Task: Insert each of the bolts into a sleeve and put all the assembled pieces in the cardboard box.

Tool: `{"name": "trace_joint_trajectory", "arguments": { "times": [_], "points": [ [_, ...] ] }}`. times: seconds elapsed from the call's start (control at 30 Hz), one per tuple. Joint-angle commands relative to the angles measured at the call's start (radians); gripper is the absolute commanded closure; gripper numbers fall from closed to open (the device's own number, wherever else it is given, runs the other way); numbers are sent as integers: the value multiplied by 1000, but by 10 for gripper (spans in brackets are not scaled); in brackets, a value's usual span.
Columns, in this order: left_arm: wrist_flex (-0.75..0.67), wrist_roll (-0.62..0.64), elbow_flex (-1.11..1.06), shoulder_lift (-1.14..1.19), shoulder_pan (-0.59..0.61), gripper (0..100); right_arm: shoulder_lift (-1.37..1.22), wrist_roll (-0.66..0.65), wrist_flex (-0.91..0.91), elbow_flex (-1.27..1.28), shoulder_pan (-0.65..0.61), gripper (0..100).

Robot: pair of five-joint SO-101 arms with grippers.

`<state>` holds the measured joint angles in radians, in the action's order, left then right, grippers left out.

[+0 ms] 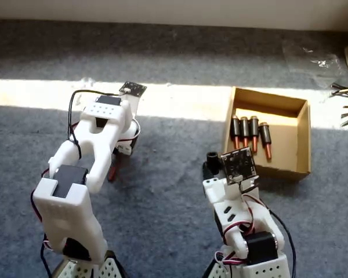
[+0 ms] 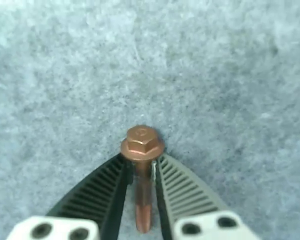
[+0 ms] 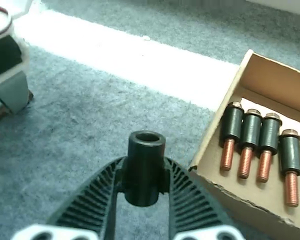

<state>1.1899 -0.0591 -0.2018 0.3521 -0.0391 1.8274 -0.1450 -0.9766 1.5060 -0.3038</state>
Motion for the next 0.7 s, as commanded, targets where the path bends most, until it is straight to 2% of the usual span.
{"name": "trace_joint_trajectory", "arguments": {
  "times": [0.0, 0.23, 0.67],
  "points": [
    [-28, -6, 10, -24, 10, 995, 10, 2, 73, 15, -36, 995],
    [-26, -6, 19, -179, -44, 995, 10, -103, 180, 128, -93, 995],
    [-28, -5, 24, -483, -48, 995, 10, -109, 222, 139, -127, 995]
  ]
}}
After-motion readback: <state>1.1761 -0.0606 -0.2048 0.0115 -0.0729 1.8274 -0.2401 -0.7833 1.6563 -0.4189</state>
